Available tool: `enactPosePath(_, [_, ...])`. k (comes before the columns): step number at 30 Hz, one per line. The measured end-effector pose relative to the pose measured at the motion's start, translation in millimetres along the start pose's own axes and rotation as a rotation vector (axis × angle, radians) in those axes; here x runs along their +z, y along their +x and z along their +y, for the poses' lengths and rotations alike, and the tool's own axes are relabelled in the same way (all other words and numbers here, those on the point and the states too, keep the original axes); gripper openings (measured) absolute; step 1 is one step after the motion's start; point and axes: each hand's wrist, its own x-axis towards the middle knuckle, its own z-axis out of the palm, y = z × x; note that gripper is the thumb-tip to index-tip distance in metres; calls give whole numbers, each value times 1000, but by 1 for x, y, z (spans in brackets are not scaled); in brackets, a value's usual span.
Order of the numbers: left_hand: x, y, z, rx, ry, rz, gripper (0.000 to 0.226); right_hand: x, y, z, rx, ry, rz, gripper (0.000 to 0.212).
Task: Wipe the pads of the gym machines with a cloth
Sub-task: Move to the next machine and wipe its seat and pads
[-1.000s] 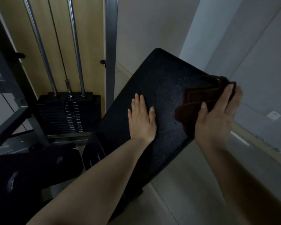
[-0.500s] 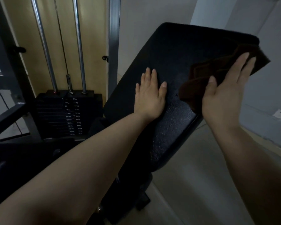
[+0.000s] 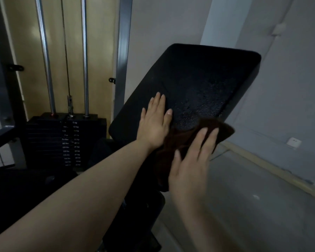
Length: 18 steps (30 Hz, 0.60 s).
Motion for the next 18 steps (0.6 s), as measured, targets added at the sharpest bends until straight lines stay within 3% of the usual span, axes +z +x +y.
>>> enactPosePath(5, [-1,-12,-3,46,-21,14,54,14,-61,-2,-82,-2,-29,64])
enactPosePath(9, [-2,-14,-5,54,-20,16,53,19,-54,3,-94,114,-14,66])
enactPosePath(18, [-3,-15,-10,74,-46,5,54,-28,114,13,-110,21,71,57])
